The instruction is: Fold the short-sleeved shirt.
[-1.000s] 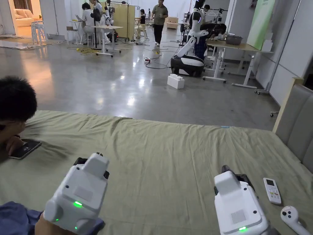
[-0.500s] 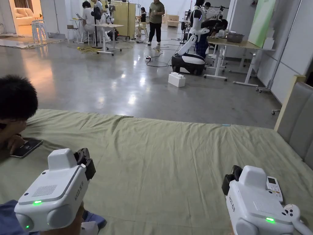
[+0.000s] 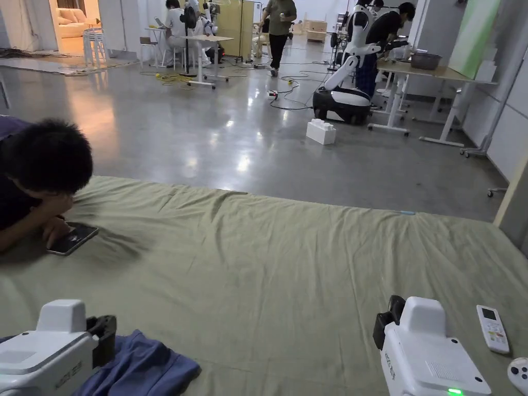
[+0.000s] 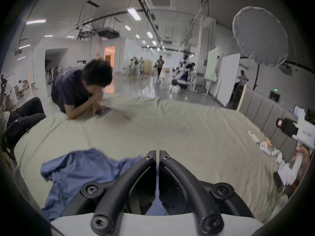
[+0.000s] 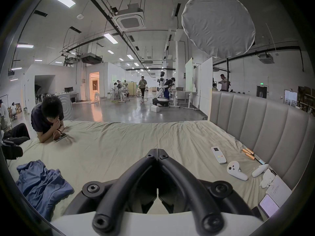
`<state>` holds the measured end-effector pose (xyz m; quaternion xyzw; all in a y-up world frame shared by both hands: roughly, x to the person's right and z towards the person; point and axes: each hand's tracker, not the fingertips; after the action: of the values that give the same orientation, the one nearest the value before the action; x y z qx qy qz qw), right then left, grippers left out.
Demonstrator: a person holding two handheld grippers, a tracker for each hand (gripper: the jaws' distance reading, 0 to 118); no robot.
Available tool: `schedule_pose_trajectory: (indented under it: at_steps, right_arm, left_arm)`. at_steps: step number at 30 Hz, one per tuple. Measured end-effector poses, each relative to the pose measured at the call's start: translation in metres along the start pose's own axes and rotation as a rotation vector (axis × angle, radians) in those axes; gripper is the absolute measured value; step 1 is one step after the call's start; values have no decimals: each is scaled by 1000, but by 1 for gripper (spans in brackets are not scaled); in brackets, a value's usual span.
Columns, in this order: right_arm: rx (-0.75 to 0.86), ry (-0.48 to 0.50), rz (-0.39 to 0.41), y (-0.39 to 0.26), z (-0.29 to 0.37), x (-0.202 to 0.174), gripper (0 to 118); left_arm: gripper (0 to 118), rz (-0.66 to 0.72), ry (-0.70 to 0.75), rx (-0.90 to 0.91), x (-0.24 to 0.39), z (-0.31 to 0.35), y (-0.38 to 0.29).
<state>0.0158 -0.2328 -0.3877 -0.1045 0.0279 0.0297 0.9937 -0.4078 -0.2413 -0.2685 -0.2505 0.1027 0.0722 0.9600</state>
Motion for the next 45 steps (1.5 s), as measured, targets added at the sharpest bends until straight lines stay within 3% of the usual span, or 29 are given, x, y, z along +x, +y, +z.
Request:
schedule_pose_trajectory:
  at_steps: [11, 12, 13, 14, 16, 18, 21, 25, 28, 31, 32, 34, 35, 36, 45]
  right_arm:
    - [-76, 73, 19, -22, -8, -28, 0]
    - [-82, 75, 22, -24, -9, -29, 0]
    - [-86, 77, 26, -26, -10, -31, 0]
    - [-93, 80, 29, -27, -11, -33, 0]
    - [-101, 86, 32, -29, -12, -34, 0]
    - [-106, 88, 39, -31, -12, -37, 0]
    - [-114, 90, 44, -34, -14, -38, 0]
    - [-130, 94, 44, -37, -15, -38, 0]
    - [-138, 92, 41, -39, -15, -38, 0]
    - [-141, 95, 37, -40, -15, -39, 0]
    - [-142, 95, 39, -40, -15, -40, 0]
    - [-143, 99, 39, -41, -14, -42, 0]
    - [-144, 102, 40, -41, -14, -43, 0]
    - [-145, 104, 41, -41, -13, -43, 0]
    - [-144, 105, 45, -40, -9, -43, 0]
  left_arm:
    - [4, 91, 65, -336, -110, -28, -46]
    - [11, 90, 52, -352, -114, -30, -49]
    - [26, 86, 34, -381, -122, -39, -54]
    - [54, 77, 32, -402, -124, -43, -57]
    - [83, 63, 3, -438, -121, -49, -63]
    - [96, 74, -49, -424, -120, -55, -72]
    - [102, 87, -85, -437, -116, -72, -88]
    - [95, 14, 51, -612, -105, -107, -115]
    - [93, -81, 93, -542, -92, -109, -118]
    - [65, -80, 77, -536, -94, -112, -123]
    - [48, -81, 77, -530, -94, -112, -122]
    - [42, -81, 79, -514, -98, -113, -119]
    - [17, -89, 96, -502, -100, -115, -119]
    - [6, -101, 118, -494, -103, -117, -121]
    - [5, 32, 86, -381, -120, -109, -139]
